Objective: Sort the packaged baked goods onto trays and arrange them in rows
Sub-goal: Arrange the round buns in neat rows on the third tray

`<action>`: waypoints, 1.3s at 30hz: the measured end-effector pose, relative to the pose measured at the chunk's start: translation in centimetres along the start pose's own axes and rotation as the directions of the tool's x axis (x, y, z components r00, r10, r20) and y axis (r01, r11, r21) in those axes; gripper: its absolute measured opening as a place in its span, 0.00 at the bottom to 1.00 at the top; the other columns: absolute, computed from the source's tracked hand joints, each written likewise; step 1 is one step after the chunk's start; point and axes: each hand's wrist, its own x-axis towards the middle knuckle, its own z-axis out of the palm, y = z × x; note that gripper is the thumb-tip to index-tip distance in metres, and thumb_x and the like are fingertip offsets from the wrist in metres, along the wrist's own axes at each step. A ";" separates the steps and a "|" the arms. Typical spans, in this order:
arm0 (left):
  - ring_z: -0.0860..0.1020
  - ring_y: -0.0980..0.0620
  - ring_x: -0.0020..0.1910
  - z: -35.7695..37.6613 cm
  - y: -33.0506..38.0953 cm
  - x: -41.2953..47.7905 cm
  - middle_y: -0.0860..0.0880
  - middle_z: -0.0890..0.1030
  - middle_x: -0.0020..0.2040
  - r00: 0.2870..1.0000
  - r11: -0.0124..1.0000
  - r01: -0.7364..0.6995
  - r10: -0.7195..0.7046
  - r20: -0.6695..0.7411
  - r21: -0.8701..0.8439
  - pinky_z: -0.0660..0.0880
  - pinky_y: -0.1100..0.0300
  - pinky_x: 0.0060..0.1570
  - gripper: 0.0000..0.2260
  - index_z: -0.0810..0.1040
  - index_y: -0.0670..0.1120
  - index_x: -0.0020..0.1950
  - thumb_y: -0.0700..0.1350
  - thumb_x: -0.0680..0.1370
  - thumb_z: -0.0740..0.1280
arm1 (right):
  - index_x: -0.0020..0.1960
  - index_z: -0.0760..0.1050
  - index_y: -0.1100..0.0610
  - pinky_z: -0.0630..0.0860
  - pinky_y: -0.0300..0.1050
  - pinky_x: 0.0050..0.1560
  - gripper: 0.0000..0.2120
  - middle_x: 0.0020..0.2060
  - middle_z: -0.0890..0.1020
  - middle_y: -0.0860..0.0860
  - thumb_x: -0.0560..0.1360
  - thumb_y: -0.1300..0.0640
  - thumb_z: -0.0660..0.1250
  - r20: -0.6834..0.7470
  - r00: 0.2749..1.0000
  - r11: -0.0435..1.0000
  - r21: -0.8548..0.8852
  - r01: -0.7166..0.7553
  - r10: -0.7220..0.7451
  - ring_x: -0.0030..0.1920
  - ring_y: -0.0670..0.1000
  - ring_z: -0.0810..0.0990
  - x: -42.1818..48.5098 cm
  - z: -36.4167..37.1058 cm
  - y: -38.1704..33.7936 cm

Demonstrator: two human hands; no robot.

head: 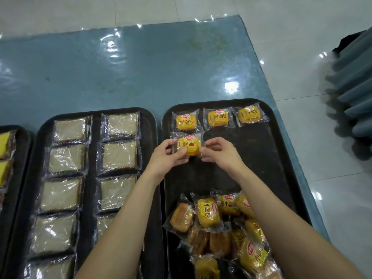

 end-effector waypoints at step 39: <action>0.76 0.42 0.71 2.2 -1.7 -0.3 0.43 0.78 0.70 0.742 -0.088 -0.281 0.611 0.275 0.956 0.77 0.47 0.68 0.26 0.78 0.47 0.72 0.40 0.75 0.80 | 0.60 0.82 0.51 0.81 0.45 0.52 0.12 0.50 0.85 0.47 0.79 0.52 0.78 -0.126 0.989 0.824 -0.567 -0.004 -0.082 0.51 0.47 0.83 3.2 2.0 1.3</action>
